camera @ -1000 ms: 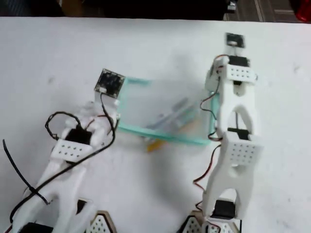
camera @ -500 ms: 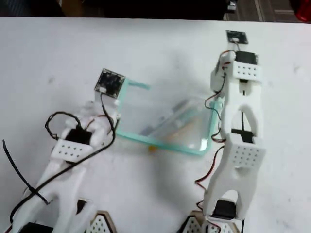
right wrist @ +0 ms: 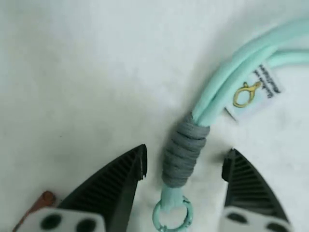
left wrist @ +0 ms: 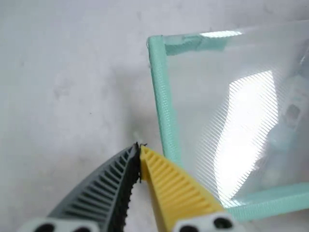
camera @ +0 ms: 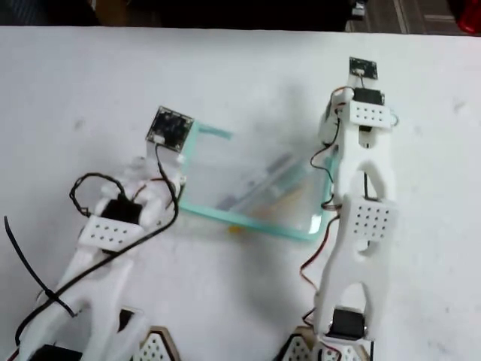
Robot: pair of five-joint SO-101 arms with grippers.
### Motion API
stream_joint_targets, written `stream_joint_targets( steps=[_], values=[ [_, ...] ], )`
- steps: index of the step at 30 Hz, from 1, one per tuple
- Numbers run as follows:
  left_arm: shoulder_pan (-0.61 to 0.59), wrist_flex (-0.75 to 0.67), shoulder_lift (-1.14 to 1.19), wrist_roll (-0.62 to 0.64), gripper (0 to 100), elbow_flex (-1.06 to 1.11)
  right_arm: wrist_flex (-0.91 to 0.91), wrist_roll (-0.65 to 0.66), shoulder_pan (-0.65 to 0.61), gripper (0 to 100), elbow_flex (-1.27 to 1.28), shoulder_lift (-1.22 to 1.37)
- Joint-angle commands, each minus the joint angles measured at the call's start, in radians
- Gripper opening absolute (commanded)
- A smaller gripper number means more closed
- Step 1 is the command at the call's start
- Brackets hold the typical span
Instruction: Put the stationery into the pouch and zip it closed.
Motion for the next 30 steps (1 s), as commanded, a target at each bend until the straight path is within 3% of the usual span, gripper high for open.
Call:
stream_joint_targets(
  steps=[1, 4, 7, 12, 20, 30],
  values=[
    [0.013, -0.021, -0.001, -0.014, 2, -0.012, -0.008, -0.011, -0.015, 24.2, -0.083, 0.039],
    [0.015, -0.023, -0.001, -0.014, 2, -0.012, -0.008, -0.003, -0.025, 16.1, -0.129, 0.096],
    [0.015, -0.025, -0.002, -0.014, 2, -0.012, -0.008, -0.003, -0.030, 1.8, -0.180, 0.133],
    [0.015, -0.023, -0.002, -0.014, 2, -0.012, 0.068, -0.002, -0.036, 2.9, -0.256, 0.143],
    [0.012, -0.021, -0.004, -0.014, 2, -0.012, 0.349, -0.003, -0.053, 1.7, -0.612, 0.088],
    [0.008, -0.006, -0.005, -0.014, 2, -0.015, 0.357, -0.003, -0.154, 1.6, -0.677, -0.054]
  ],
)
